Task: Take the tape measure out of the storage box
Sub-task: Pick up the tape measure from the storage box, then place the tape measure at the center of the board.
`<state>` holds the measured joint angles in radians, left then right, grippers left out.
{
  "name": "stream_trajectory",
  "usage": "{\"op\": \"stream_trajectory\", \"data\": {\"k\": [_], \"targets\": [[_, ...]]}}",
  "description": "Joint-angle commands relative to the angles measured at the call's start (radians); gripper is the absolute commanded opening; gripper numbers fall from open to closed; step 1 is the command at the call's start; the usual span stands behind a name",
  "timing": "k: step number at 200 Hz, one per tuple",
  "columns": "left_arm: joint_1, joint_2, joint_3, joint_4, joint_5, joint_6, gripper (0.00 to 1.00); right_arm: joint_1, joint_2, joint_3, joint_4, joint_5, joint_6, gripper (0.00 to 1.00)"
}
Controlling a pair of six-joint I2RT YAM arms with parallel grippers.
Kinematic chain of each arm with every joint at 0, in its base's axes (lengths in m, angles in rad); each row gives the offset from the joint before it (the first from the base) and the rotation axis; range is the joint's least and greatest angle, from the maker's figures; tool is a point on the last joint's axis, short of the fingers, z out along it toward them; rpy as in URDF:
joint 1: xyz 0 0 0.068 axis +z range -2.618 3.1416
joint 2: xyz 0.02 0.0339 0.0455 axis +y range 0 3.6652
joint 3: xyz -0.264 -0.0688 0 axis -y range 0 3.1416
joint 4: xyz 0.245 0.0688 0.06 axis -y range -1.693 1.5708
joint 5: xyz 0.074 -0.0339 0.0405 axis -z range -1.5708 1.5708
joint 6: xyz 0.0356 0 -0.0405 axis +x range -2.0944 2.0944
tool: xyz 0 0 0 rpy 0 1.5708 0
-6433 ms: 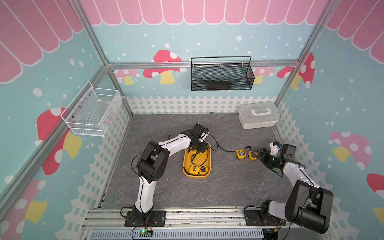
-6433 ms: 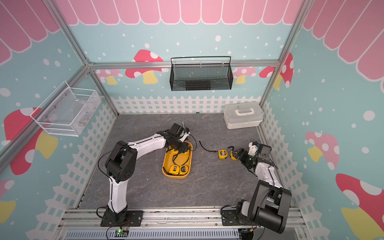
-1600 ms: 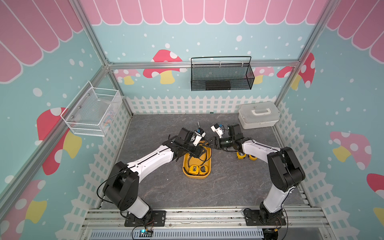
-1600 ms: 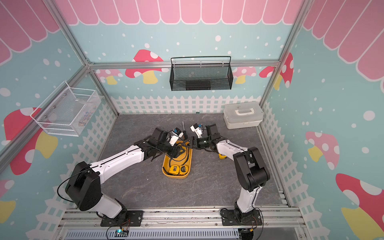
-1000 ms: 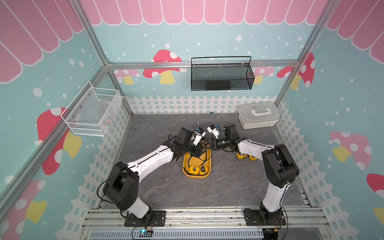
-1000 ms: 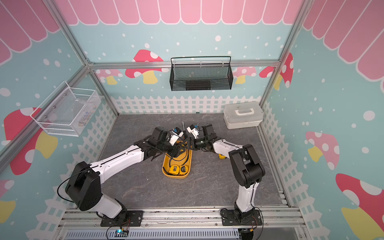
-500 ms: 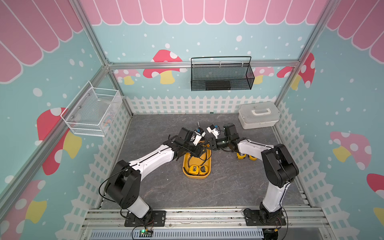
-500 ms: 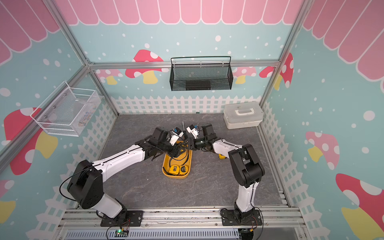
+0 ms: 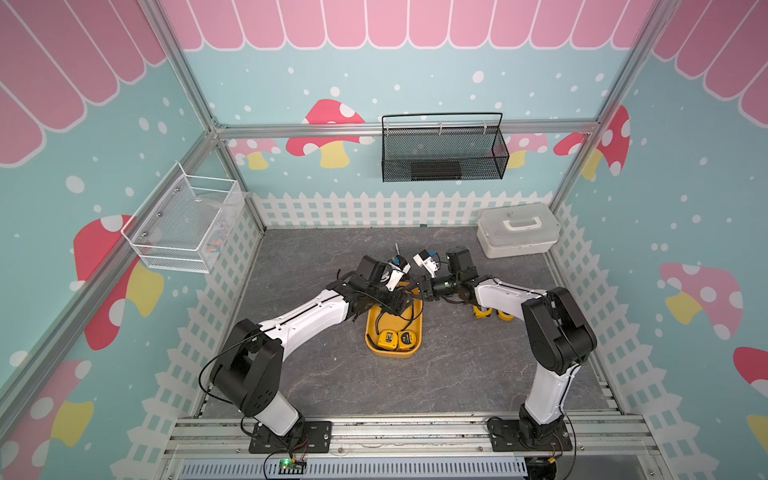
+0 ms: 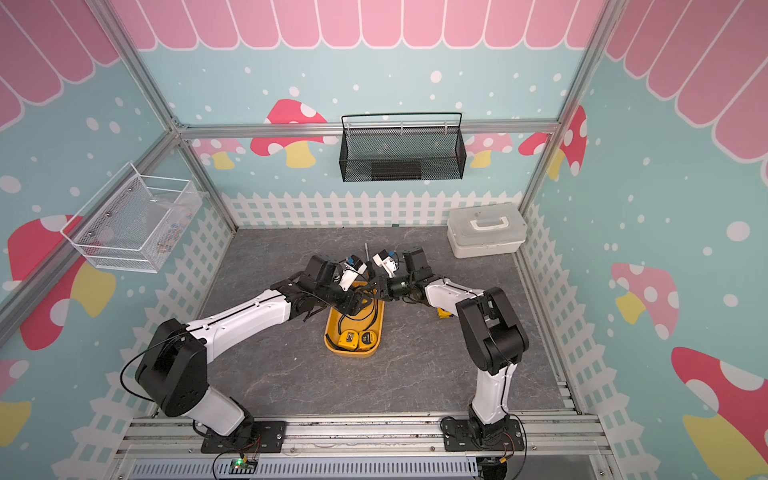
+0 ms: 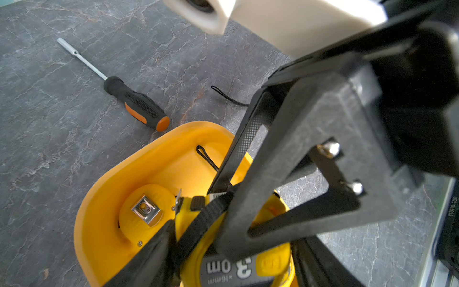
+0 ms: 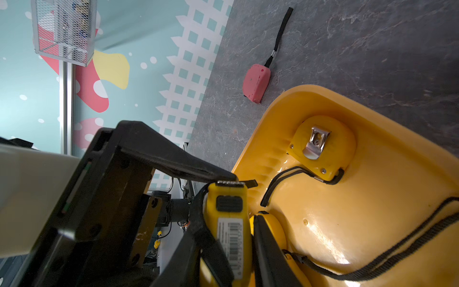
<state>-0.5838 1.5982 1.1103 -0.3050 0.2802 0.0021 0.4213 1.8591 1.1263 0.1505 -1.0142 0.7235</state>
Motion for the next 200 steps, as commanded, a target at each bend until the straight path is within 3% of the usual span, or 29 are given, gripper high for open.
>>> {"op": "stream_trajectory", "data": {"k": [1,53,95,149,200], "targets": [[0.006,-0.047,-0.031,0.001,-0.019,-0.007,0.73,0.012,0.017,0.029,0.023,-0.022,0.0,0.3],[0.012,-0.136,-0.088,-0.02,-0.117,-0.022,0.75,-0.013,0.004,0.037,-0.008,-0.024,-0.013,0.32],[0.028,-0.185,-0.098,-0.022,-0.178,-0.033,0.76,-0.099,-0.012,0.068,-0.075,-0.01,-0.039,0.31],[0.047,-0.125,-0.036,-0.021,-0.187,-0.03,0.76,-0.263,-0.035,0.109,-0.206,0.027,-0.133,0.31],[0.047,-0.057,0.035,-0.021,-0.154,-0.054,0.76,-0.394,0.004,0.093,-0.31,0.153,-0.206,0.3]]}}
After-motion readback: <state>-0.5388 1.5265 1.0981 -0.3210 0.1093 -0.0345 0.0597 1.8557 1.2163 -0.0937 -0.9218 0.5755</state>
